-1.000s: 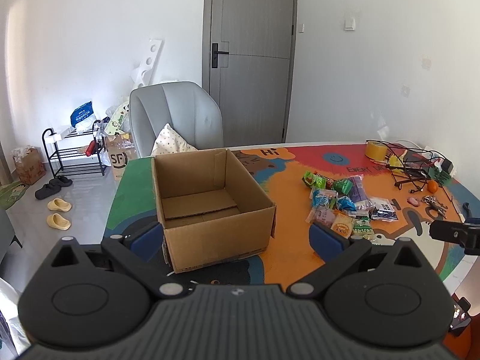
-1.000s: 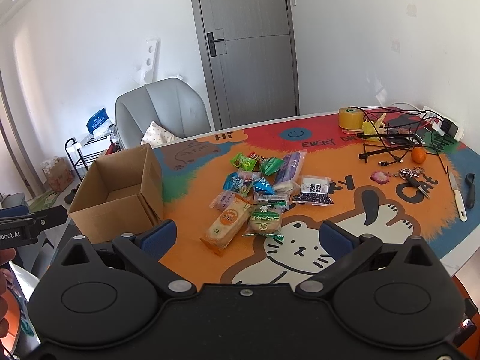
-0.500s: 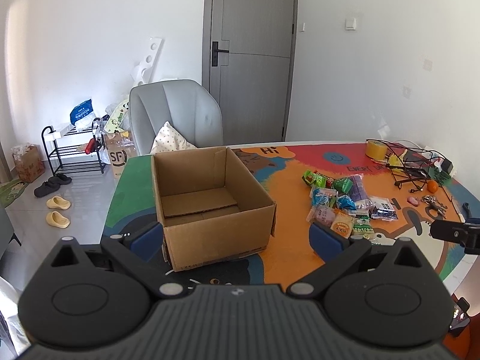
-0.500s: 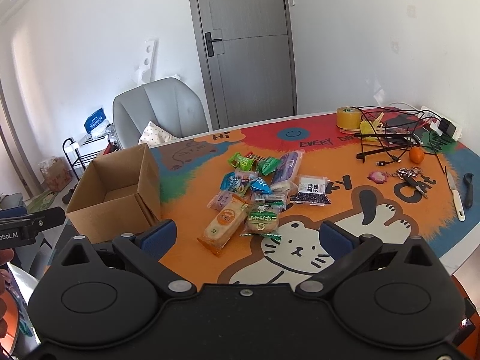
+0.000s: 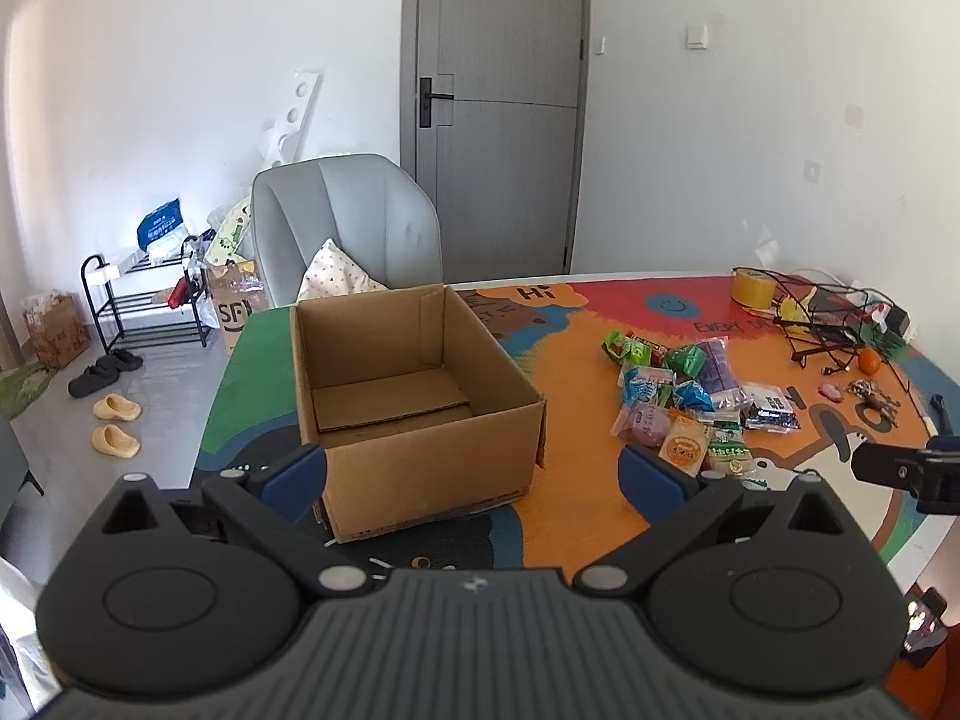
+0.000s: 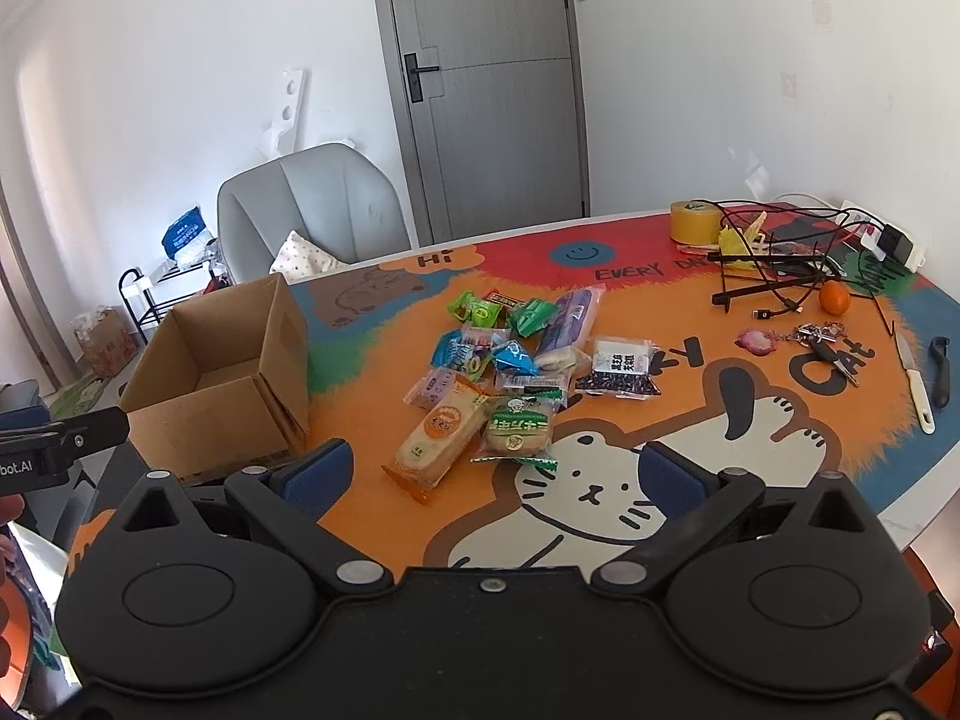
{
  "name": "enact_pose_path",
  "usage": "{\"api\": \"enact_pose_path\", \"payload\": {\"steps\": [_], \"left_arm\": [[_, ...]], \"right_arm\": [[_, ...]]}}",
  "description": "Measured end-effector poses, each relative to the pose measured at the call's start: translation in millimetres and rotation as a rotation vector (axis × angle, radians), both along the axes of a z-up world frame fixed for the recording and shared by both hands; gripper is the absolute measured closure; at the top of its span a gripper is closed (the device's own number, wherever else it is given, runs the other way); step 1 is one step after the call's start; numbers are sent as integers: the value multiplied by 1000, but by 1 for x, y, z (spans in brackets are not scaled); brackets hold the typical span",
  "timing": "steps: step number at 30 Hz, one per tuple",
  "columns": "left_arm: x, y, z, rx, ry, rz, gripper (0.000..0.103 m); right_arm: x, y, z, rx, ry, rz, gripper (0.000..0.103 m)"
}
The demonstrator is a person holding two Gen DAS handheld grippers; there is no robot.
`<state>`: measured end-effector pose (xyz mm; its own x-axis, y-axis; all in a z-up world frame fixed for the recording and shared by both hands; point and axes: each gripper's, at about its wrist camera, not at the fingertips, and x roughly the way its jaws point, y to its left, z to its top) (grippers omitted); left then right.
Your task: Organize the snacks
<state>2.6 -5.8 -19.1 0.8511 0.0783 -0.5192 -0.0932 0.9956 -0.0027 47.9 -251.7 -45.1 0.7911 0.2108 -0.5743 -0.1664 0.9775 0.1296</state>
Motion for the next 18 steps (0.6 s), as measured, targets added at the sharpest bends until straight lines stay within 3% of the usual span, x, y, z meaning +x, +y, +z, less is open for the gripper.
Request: {"api": "enact_pose_path", "payload": {"steps": [8,18], "left_arm": [[12,-18,-6,30,13,-39,0],[34,-35,-25,-18,31,-102,0]], "right_arm": [[10,-12,-14,11,24,-15,0],[26,-30,-33,22,42,-52,0]]}}
